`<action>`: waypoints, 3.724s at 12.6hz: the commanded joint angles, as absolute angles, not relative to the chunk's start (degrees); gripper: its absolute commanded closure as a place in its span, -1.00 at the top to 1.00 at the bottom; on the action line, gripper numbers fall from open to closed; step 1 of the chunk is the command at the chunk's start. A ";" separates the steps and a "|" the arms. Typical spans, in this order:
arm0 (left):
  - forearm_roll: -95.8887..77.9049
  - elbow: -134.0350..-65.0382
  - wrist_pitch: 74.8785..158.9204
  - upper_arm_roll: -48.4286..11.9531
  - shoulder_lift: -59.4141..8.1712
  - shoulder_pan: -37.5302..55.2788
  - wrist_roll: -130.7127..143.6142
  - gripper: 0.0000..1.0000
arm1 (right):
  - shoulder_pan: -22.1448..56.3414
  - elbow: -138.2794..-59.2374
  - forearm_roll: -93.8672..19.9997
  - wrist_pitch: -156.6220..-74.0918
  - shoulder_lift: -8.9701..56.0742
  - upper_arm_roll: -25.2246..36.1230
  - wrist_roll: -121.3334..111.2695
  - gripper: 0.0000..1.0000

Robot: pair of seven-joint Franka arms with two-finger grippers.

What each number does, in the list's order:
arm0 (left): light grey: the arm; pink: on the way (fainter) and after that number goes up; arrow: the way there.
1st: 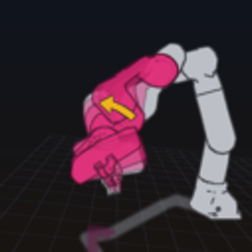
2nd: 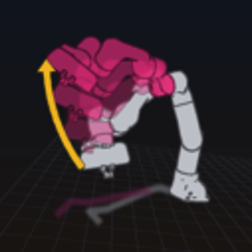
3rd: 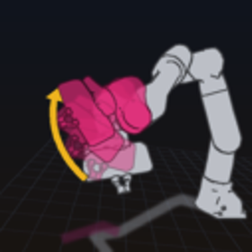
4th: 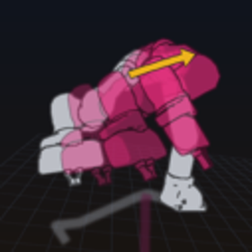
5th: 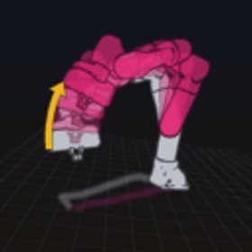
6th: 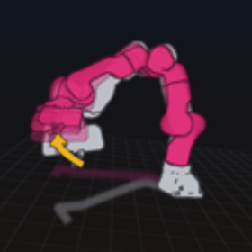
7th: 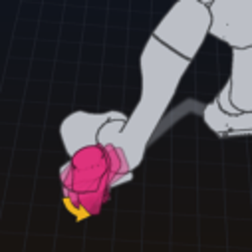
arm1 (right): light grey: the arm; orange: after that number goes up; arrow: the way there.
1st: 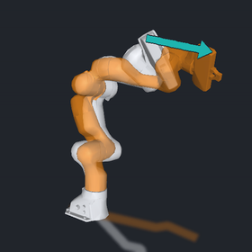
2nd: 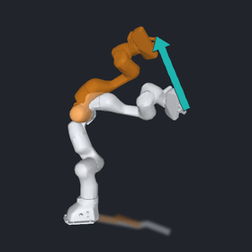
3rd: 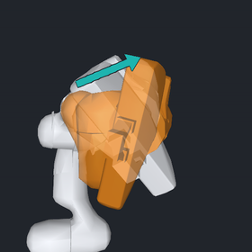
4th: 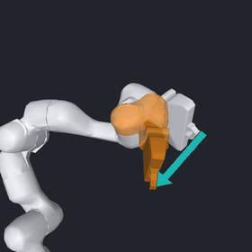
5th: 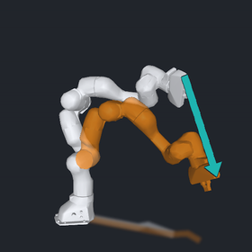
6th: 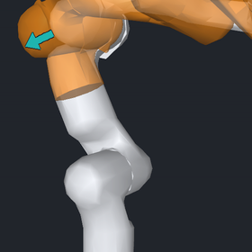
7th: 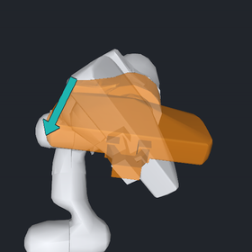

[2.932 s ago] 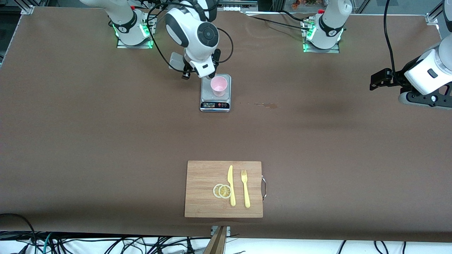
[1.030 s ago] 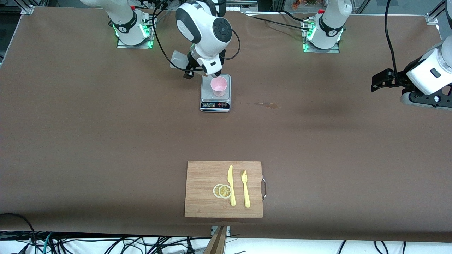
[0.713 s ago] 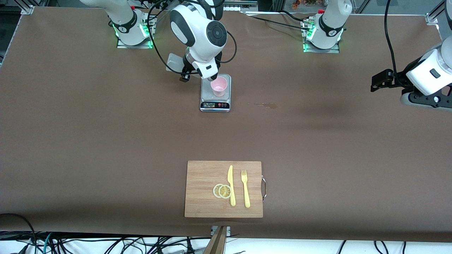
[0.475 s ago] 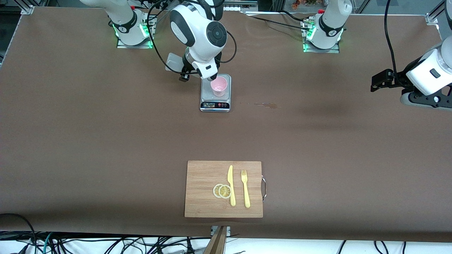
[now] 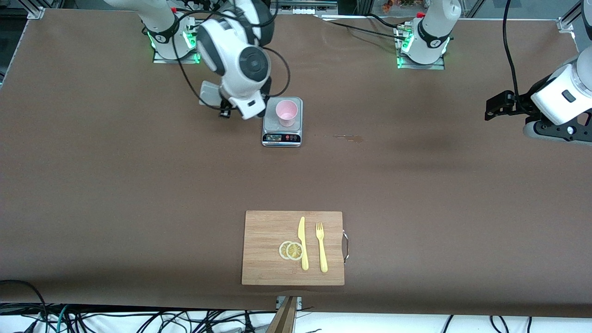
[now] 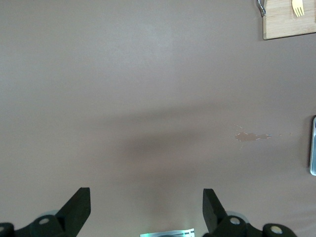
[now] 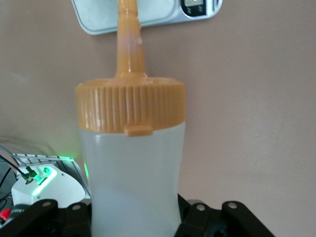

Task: Add sauce to pink cup with both arms
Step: 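Carry the sauce bottle with the right gripper back from the cup, then lower the sauce bottle upright onto the table and open the right gripper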

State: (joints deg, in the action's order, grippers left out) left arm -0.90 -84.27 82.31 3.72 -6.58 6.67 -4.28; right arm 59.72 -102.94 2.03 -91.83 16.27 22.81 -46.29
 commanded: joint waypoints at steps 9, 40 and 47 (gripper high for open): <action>-0.44 -82.09 80.86 3.87 -7.65 6.94 -5.45 1.00 | 59.59 -111.34 -21.42 -89.83 4.74 53.49 -98.02 -0.93; -0.44 -82.09 80.86 3.96 -7.65 6.94 -5.45 1.00 | 8.10 -103.55 -64.98 -63.20 54.49 26.10 -164.71 1.00; -0.44 -79.72 80.95 3.96 -8.96 6.94 -5.45 1.00 | 1.84 -85.01 -51.77 -53.37 52.92 30.48 -156.21 1.00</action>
State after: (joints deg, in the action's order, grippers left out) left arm -0.90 -83.25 82.14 3.68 -7.32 6.70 -4.29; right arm 1.95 -89.25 -54.03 -56.48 53.23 28.60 -155.68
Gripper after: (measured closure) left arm 0.000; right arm 0.000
